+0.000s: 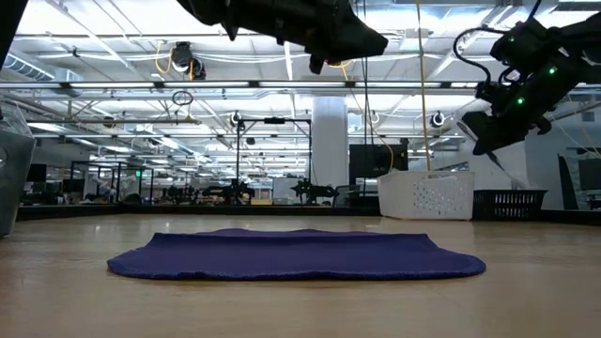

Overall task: Pick & Place Toothbrushes
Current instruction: Put the violet toothbrush into the black basket, then return to Home Position

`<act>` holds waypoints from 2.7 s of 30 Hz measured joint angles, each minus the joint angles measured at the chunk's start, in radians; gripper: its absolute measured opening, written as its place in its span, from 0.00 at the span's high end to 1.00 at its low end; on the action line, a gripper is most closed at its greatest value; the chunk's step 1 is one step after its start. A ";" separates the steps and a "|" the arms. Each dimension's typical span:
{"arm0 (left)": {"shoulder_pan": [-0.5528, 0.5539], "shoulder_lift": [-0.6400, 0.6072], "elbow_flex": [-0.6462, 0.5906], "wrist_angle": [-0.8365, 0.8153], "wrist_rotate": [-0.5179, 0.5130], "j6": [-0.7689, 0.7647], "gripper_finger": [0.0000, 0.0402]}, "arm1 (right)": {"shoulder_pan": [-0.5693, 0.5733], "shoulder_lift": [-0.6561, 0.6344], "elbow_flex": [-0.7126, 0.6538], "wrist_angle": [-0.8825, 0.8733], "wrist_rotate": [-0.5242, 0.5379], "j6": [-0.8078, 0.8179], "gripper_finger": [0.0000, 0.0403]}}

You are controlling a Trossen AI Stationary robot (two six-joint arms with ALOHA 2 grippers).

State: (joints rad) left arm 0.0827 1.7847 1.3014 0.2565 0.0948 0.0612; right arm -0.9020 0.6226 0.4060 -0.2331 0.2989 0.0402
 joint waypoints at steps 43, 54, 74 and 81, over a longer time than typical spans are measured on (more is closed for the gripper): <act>-0.007 -0.183 -0.092 -0.270 -0.146 -0.057 0.79 | 0.187 -0.254 -0.083 0.162 -0.484 0.077 0.60; -0.053 -0.545 -0.498 -0.159 -0.384 -0.122 0.79 | 0.529 -0.334 -0.082 0.185 -0.562 0.132 0.60; -0.131 -1.133 -0.992 -0.115 -0.548 -0.167 0.79 | 1.120 -0.230 -0.299 0.576 -0.261 0.078 0.60; -0.132 -1.216 -1.064 -0.121 -0.549 -0.149 0.79 | 1.214 -0.196 -0.342 0.577 -0.083 0.070 0.60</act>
State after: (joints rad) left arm -0.0490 0.5687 0.2378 0.1351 -0.4544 -0.0879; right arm 0.3124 0.4271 0.0635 0.3437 0.2161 0.1101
